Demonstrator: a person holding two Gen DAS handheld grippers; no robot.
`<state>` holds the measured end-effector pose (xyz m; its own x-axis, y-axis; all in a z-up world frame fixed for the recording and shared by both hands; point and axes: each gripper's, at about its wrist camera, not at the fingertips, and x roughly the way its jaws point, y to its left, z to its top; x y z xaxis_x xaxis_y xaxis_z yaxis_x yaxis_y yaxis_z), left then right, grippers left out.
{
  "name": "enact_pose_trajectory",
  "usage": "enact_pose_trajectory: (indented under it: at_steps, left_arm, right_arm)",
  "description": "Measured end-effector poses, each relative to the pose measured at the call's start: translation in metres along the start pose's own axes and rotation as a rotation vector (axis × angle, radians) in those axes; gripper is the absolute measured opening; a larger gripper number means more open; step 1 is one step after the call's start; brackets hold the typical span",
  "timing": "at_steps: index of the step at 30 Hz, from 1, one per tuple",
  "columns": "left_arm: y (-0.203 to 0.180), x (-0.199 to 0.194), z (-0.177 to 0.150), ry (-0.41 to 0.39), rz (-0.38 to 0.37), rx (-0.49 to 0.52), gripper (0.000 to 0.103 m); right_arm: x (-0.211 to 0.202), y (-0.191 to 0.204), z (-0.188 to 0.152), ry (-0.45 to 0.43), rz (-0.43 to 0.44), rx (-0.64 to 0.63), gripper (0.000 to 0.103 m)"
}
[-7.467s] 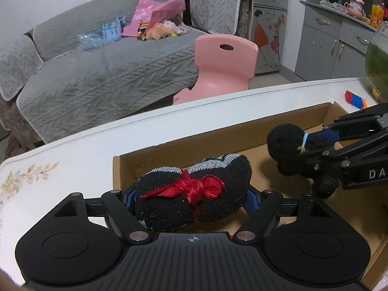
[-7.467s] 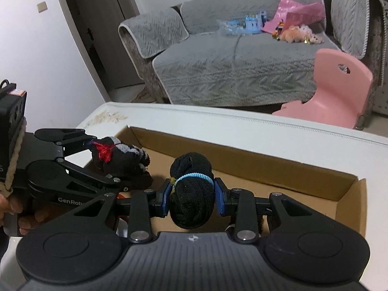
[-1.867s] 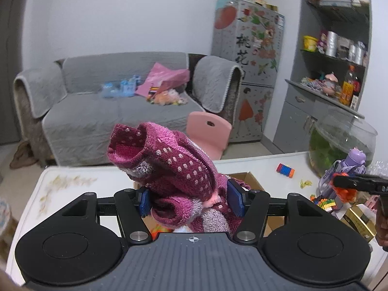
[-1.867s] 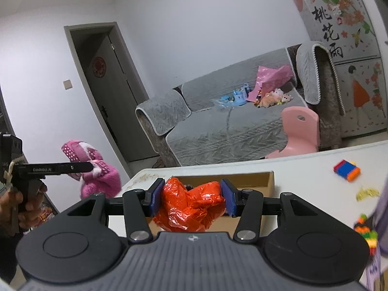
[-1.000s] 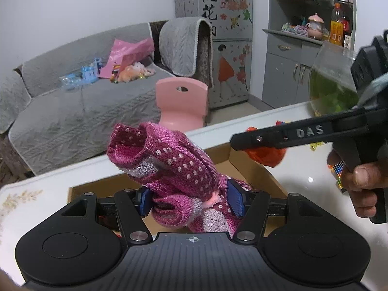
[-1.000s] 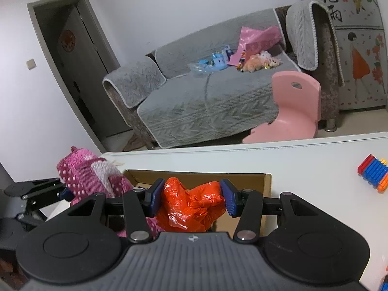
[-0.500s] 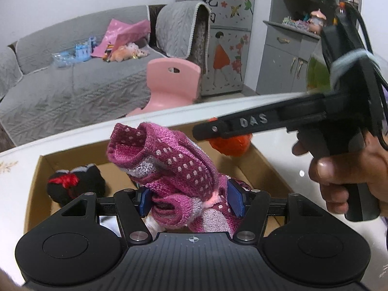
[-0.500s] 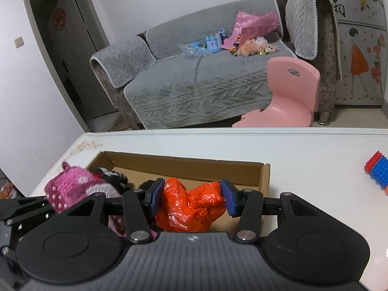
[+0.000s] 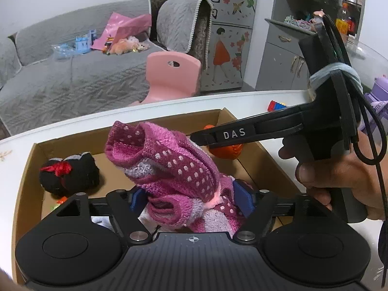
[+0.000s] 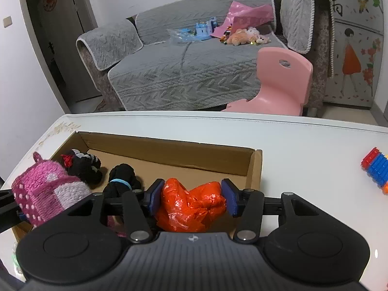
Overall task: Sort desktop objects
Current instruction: 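Lower both items into the cardboard box and open both tools, then grasp green-banded white cloth roll with left tool while right tool grasps blue-black sock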
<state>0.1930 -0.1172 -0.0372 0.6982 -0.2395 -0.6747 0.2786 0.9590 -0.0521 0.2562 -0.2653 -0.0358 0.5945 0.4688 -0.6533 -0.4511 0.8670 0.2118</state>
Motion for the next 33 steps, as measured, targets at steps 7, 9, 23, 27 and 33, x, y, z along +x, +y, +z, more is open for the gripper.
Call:
enact_pose_trajectory:
  at_steps: [7, 9, 23, 27, 33]
  left_arm:
    - [-0.001, -0.019, 0.005, -0.037, 0.002, 0.008, 0.086]
    - [0.001, -0.031, 0.01, -0.067, 0.005, 0.005, 0.09]
    - [0.042, -0.165, -0.049, -0.209, 0.104, 0.079, 0.103]
    - [0.063, -0.18, -0.087, -0.179, 0.143, 0.045, 0.103]
    - [0.087, -0.173, -0.12, -0.111, 0.131, -0.052, 0.103]
  right_arm:
    - [-0.015, 0.007, 0.003, -0.047, 0.01, -0.017, 0.076]
    - [-0.028, 0.009, 0.005, -0.08, 0.02, -0.016, 0.076]
    - [-0.163, 0.024, -0.063, -0.287, 0.144, 0.013, 0.087]
    - [-0.177, 0.034, -0.107, -0.285, 0.205, 0.027, 0.088]
    - [-0.175, 0.053, -0.151, -0.232, 0.272, -0.013, 0.091]
